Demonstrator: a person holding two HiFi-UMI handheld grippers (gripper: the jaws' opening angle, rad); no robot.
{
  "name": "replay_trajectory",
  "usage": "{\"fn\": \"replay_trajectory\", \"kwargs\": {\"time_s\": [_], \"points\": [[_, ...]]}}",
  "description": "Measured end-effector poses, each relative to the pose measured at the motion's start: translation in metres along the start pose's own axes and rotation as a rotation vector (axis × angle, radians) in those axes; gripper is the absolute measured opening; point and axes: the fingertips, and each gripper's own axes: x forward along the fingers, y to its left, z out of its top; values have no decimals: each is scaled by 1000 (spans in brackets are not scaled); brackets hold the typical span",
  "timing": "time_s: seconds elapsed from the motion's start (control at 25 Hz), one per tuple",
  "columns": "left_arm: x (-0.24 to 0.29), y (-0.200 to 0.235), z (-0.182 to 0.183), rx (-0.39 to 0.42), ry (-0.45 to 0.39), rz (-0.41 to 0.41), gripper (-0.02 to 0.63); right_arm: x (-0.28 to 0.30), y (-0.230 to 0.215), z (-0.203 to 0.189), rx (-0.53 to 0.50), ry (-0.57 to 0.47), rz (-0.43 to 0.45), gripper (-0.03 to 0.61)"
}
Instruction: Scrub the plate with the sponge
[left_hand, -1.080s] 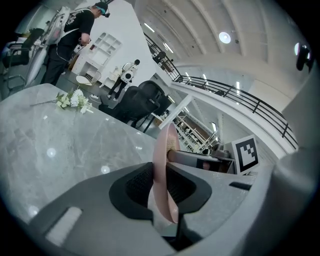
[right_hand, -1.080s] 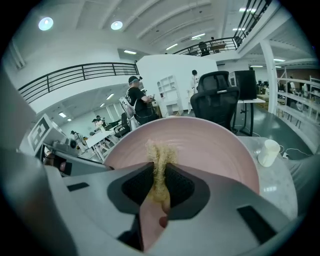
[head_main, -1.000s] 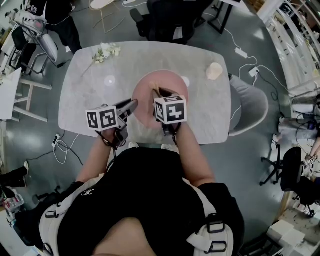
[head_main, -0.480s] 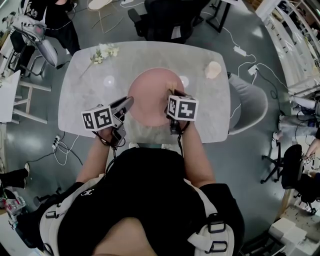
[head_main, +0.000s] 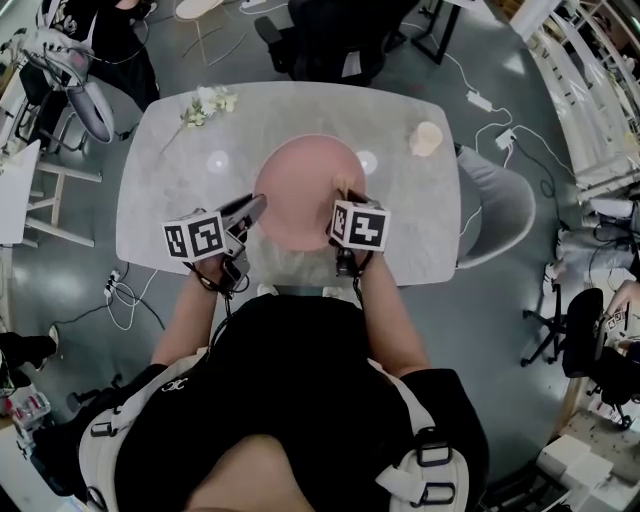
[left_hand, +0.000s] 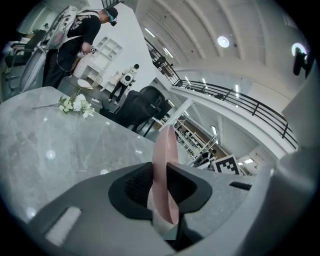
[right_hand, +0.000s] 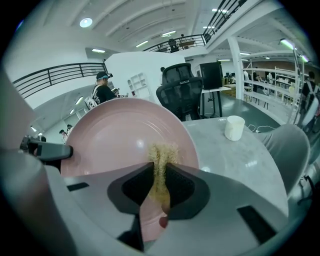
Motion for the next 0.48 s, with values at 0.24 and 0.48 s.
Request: {"fn": "replay_trajectory", "kwargs": {"time_s": [0.24, 0.48], "points": [[4, -2, -3, 12, 14, 10, 75, 0, 50, 20, -96, -24, 112, 72], [2, 5, -2, -15, 10, 43, 75, 1, 106, 16, -178, -25, 194, 72]]}}
